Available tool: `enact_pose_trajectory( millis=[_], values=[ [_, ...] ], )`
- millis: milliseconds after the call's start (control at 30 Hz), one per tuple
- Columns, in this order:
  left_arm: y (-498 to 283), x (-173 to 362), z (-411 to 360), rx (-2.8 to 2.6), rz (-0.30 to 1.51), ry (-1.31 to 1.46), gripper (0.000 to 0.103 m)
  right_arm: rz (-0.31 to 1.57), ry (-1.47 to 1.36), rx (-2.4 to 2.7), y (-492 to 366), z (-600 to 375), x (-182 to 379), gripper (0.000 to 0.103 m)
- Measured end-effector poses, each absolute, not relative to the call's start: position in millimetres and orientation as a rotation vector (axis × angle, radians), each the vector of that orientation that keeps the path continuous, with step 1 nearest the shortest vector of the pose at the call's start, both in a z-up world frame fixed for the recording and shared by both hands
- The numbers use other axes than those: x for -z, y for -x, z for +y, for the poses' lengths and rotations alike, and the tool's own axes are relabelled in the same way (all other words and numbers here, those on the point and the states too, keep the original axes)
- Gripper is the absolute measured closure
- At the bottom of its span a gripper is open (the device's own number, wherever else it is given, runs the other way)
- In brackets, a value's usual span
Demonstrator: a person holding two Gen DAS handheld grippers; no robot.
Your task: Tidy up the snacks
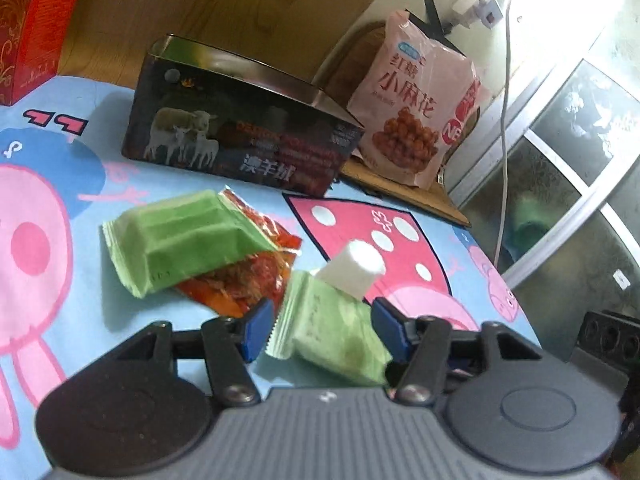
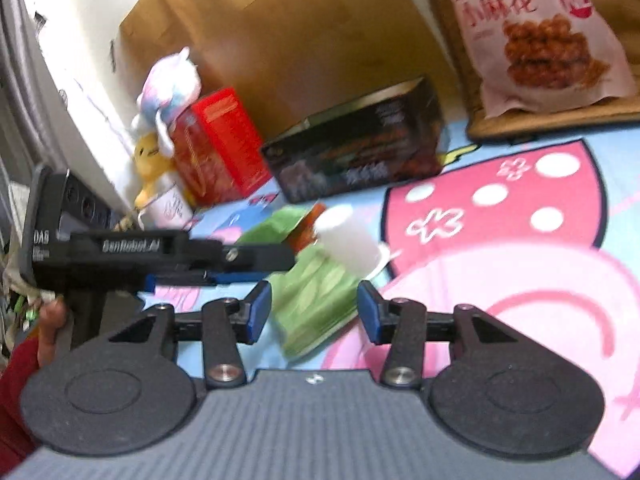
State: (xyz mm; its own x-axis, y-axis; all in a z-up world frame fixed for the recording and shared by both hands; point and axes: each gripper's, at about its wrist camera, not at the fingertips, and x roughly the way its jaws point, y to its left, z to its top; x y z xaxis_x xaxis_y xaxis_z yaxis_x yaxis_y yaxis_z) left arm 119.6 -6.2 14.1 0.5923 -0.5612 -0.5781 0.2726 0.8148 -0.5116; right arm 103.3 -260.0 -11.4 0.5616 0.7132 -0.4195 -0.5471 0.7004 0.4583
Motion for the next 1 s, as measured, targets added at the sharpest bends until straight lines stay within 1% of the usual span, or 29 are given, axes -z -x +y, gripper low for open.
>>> enact_pose_trajectory(
  millis=[33,167,467,667,700,767,833,900,1000],
  values=[
    [-118,-13,-8,0.517,0.814,0.401,0.053,0.63,-0.27,-0.756,-101,-256,12,0.053],
    [-99,-8,-8,0.521,0.818,0.398,0.052,0.634,-0.222,-0.796,-88,-242,15,0.052],
    [-50,-6,18,0.509,0.766,0.399,0.051,0.646,-0.164,-0.895,-65,-228,17,0.052],
    [-37,-6,26,0.491,0.724,0.379,0.045,0.614,-0.063,-0.925,-47,-214,16,0.053],
    [-37,-8,27,0.473,0.713,0.367,0.042,0.609,-0.055,-0.916,-46,-214,16,0.052],
    [-38,-12,30,0.428,0.685,0.335,0.036,0.585,-0.041,-0.871,-43,-214,16,0.047],
    [-39,-15,32,0.375,0.664,0.297,0.031,0.557,-0.033,-0.814,-44,-215,15,0.029],
    [-43,-13,34,0.316,0.667,0.284,0.031,0.549,-0.049,-0.789,-45,-218,16,0.024],
    [-43,-10,35,0.28,0.656,0.279,0.031,0.567,-0.089,-0.761,-50,-223,18,0.023]
  ],
)
